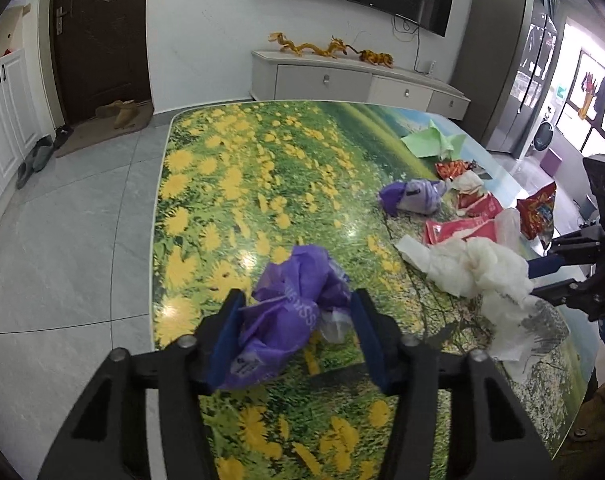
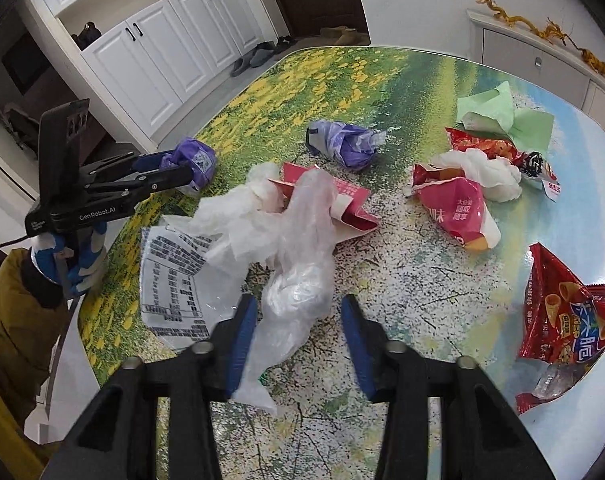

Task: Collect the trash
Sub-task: 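Grasp the purple bag with left tool while right tool grasps clear plastic bag, then carry both bags over the bin and open both tools to drop them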

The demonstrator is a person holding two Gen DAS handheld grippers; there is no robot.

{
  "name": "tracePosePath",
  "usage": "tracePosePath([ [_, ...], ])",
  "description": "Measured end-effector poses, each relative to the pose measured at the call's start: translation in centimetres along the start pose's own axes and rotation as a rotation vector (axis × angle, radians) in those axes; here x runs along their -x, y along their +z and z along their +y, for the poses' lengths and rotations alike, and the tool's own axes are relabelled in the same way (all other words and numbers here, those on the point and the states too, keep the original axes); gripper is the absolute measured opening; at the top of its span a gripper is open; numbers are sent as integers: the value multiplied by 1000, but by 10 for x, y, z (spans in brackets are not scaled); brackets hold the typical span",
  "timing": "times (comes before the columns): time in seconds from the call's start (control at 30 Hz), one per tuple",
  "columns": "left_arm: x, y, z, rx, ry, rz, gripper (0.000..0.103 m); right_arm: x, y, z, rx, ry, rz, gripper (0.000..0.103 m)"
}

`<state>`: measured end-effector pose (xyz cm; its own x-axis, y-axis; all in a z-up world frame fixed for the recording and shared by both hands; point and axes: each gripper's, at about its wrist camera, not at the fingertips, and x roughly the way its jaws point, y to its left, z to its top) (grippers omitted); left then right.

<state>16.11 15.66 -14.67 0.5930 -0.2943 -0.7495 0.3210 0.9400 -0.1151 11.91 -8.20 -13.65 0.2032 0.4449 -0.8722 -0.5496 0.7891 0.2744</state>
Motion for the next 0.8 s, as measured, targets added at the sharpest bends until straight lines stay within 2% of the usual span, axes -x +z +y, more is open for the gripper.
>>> tracePosePath([
  [0.17,3,-2,-12,-12,-11,-5,29,8,-7,-4,23,-35,-20,22],
  [0.37,25,2,-24,2,22,-54,28,38,-17,-9,32,-56,-85,21],
  [0.6,72,21,-40,49,28,-161,28,93,-31,-19,-9,-55,-226,21],
  [0.8,102,47,-76,56,-16,-227,28,152,-58,-43,-86,-91,-362,21],
])
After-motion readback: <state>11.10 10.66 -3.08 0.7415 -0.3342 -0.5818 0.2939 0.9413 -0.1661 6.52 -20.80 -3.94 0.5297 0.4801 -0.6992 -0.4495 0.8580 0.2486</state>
